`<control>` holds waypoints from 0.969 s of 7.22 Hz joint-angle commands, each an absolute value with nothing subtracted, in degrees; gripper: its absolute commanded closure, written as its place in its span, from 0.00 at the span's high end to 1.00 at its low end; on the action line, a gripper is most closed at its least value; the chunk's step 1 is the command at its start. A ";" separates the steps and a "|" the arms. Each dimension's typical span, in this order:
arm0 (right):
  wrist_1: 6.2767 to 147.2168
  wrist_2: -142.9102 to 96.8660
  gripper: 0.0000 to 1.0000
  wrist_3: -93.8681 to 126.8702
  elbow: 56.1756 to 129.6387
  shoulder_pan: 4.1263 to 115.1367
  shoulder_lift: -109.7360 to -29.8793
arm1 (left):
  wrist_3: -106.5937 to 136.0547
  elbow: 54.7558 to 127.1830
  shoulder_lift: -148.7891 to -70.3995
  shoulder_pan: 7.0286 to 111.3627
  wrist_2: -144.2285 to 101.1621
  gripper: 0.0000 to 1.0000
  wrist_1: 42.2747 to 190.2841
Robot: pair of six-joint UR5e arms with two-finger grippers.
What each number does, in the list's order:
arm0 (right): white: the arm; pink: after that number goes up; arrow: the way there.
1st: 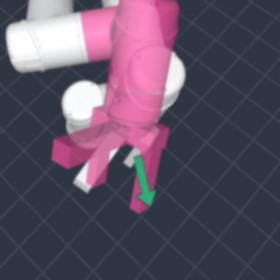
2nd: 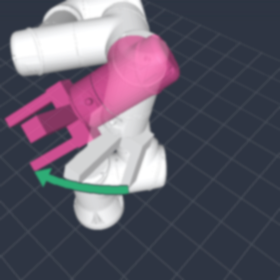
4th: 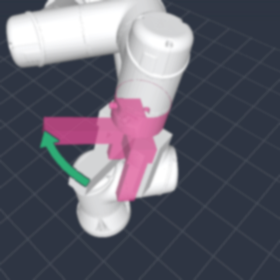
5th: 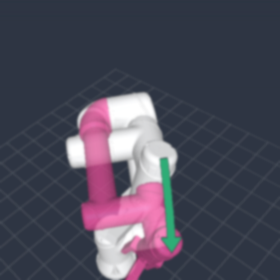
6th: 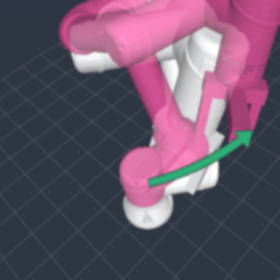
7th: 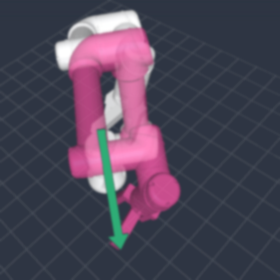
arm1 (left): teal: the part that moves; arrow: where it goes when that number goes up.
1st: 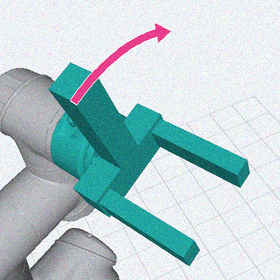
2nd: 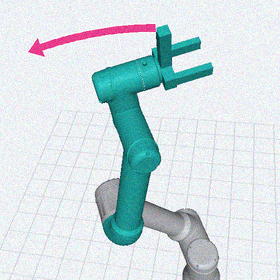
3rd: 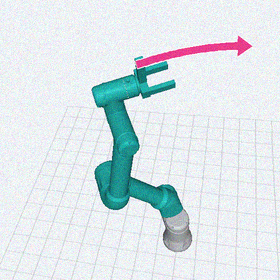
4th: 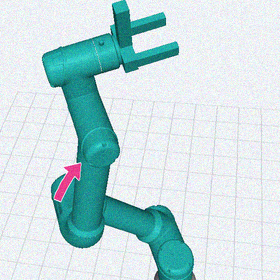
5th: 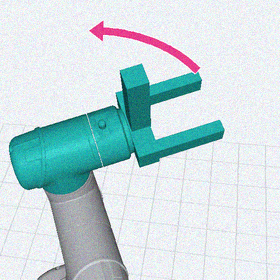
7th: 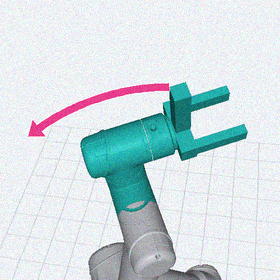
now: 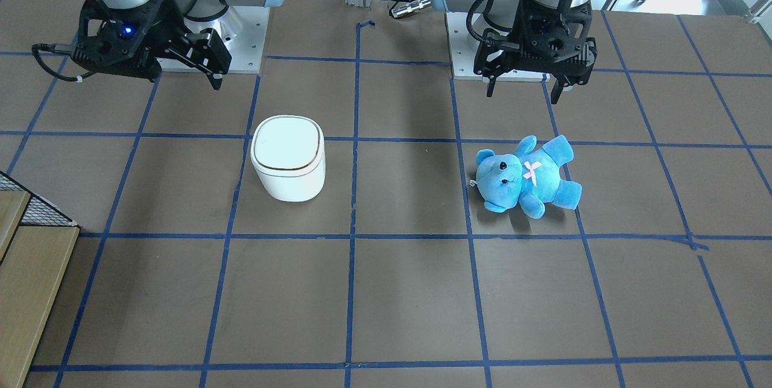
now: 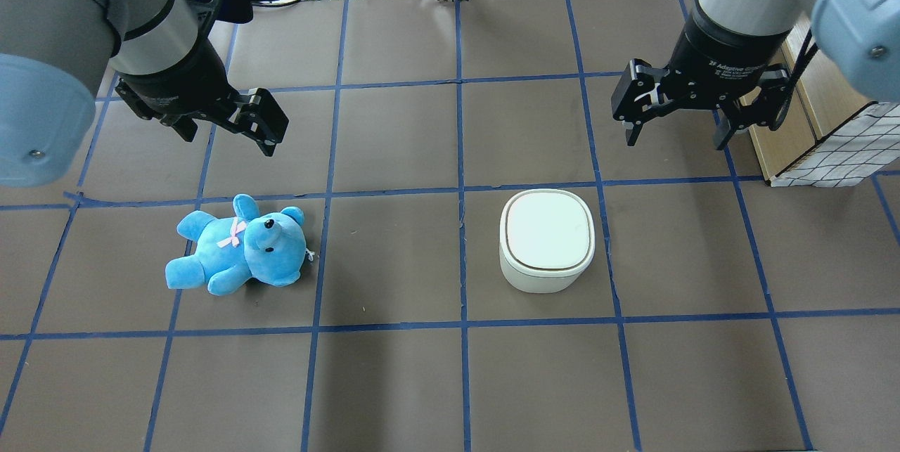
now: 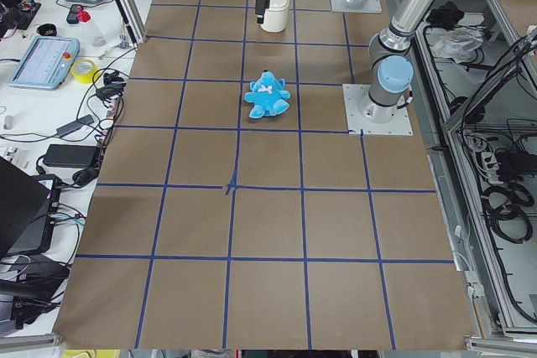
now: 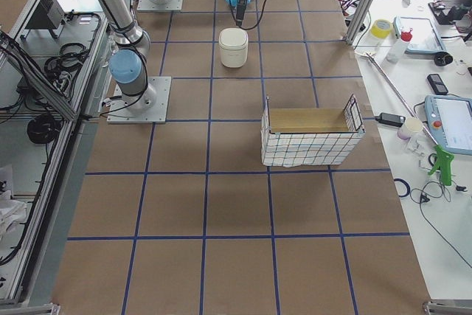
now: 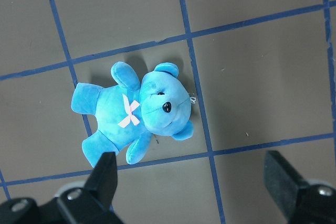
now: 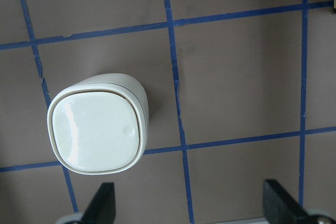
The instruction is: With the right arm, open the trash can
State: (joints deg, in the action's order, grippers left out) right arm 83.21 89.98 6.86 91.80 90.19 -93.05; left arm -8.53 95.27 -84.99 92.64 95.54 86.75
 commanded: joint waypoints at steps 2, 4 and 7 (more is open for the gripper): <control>83.23 89.91 1.00 6.94 92.02 90.26 -92.99 | -8.53 95.27 -84.99 92.64 95.54 1.00 86.75; 83.23 89.91 1.00 7.03 92.20 90.35 -93.08 | -8.53 95.27 -84.99 92.64 95.54 1.00 86.75; 83.50 88.59 0.78 10.90 94.30 90.88 -92.72 | -8.53 95.27 -84.99 92.64 95.54 1.00 86.75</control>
